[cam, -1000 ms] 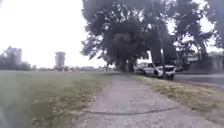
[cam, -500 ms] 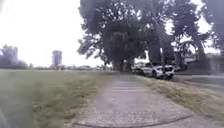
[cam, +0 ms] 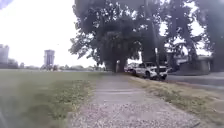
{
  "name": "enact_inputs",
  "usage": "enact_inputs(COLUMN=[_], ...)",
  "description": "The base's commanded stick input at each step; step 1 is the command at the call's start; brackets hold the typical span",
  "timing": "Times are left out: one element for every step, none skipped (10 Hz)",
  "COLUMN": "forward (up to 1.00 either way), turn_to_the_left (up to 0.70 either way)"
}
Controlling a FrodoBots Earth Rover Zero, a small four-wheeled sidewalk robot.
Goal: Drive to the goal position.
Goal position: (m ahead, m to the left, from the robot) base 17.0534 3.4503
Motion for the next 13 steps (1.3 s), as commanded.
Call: enact_inputs(forward=[0.7,0.7,0.7,0.7,0.7,0.7,0.7,0.7,0.7,0.7,0.7,0.7,0.7], turn_to_the_left=[0.0,0.0,0.0,0.0,0.0,0.0,0.0,0.0,0.0,0.0,0.0,0.0,0.0])
